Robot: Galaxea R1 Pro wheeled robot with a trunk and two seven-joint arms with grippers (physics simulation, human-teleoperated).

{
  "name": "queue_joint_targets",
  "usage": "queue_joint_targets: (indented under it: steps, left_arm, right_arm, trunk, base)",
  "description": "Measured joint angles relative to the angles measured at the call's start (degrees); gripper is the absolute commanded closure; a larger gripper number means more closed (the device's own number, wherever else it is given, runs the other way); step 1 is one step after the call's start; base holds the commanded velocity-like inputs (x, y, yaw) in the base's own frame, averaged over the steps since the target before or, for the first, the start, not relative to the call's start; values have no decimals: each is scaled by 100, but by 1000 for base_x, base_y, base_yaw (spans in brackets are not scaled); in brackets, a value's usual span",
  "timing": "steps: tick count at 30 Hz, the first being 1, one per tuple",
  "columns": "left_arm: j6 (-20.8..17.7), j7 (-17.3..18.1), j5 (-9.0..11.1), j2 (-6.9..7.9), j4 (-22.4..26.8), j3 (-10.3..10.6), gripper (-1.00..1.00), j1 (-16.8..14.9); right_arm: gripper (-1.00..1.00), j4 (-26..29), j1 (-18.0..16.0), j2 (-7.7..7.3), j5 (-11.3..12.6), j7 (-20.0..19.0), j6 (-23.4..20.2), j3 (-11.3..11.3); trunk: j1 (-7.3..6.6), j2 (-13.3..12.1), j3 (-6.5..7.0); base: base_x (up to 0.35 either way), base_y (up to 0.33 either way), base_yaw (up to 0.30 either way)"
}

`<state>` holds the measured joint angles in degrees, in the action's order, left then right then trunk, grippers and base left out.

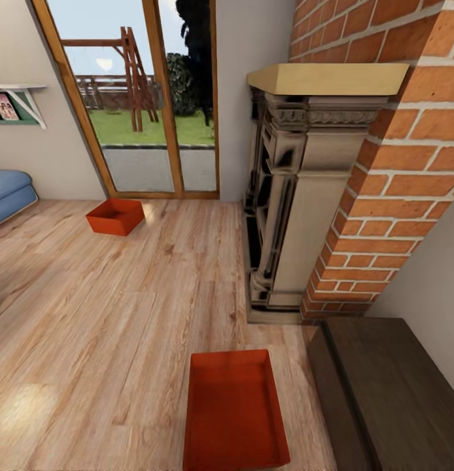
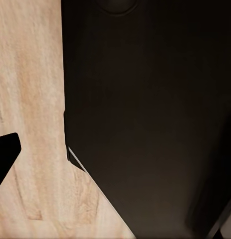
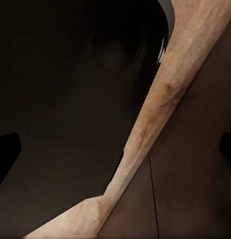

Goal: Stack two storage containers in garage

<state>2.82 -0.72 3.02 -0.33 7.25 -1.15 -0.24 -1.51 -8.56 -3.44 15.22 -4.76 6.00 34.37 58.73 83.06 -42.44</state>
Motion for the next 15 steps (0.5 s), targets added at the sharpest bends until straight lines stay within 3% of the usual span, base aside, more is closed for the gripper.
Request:
queue_joint_targets:
  steps: [15]
  left_arm:
    - [0,-4,0,0,0,0,-100,0]
  right_arm:
    - [-100,0,0,-5,0,0,0,0]
  trunk:
    - [0,0,-137]
  base:
    - [0,0,0]
